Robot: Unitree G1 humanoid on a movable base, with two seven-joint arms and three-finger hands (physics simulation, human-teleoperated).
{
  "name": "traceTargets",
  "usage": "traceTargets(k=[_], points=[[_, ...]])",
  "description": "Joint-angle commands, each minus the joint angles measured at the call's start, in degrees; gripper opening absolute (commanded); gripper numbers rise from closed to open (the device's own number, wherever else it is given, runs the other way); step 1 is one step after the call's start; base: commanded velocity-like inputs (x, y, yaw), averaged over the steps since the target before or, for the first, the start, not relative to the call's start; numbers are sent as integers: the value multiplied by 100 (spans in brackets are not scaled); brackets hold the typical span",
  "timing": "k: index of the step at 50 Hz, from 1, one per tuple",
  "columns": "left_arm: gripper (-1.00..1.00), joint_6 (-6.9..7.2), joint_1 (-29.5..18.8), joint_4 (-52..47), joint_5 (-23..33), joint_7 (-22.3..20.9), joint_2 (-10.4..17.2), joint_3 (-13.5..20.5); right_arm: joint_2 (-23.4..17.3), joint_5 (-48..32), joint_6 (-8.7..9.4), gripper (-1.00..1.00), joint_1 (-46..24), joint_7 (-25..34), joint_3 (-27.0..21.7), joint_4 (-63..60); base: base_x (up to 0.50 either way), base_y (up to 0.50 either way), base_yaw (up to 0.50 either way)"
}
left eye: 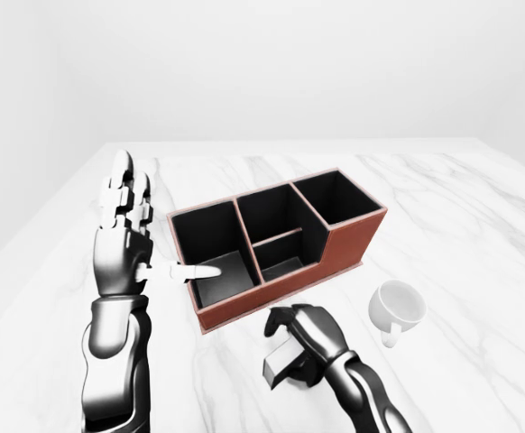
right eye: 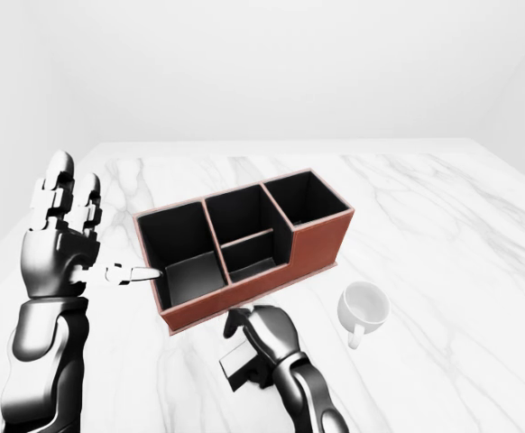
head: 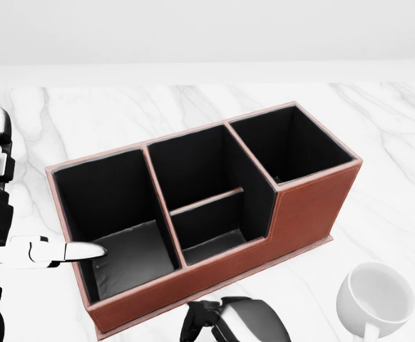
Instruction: Pick up the book and place it in the front compartment of the caddy.
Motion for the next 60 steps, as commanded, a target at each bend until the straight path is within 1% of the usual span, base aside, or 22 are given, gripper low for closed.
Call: traceTargets(k=[1,9,15,24,32,39,45,50,51,54,55,60], points=[[100,0,-3,-7,-1,3,5,12,-1,-204,0,-100,103,-97,9,459,0,0,0],[100,0,6,-25,1,3,-2,6,8,-173,0,-100,99,2,-7,304,0,0,0],[100,0,17,-50,4,6,-6,-2,20,-74,0,-100,40,220,-141,43,0,0,0],[100,0,-2,-5,0,3,1,12,118,38,0,-100,-175,861,-435,-671,0,0,0],[100,0,-6,11,0,7,3,10,171,67,0,-100,-306,1087,-604,-890,0,0,0],[100,0,-9,37,1,10,4,8,261,96,0,-100,-553,1449,-797,-1224,0,0,0],[100,0,0,46,4,11,1,4,313,63,154,-100,-719,1696,-896,-1460,0,0,0],[100,0,0,58,5,16,1,4,348,47,322,-100,-926,1967,-1044,-1674,0,0,0],[100,0,-1,48,6,17,-1,-2,355,43,380,-100,-970,2065,-1080,-1773,0,0,0],[100,0,1,65,10,15,-2,-7,364,30,447,-100,-1043,2185,-1140,-1881,0,0,0],[100,0,0,74,10,14,-1,-4,370,25,498,-100,-1105,2262,-1180,-1944,0,0,0],[100,0,4,60,12,16,-1,-6,395,6,613,-100,-1277,2425,-1260,-2034,0,0,0]])
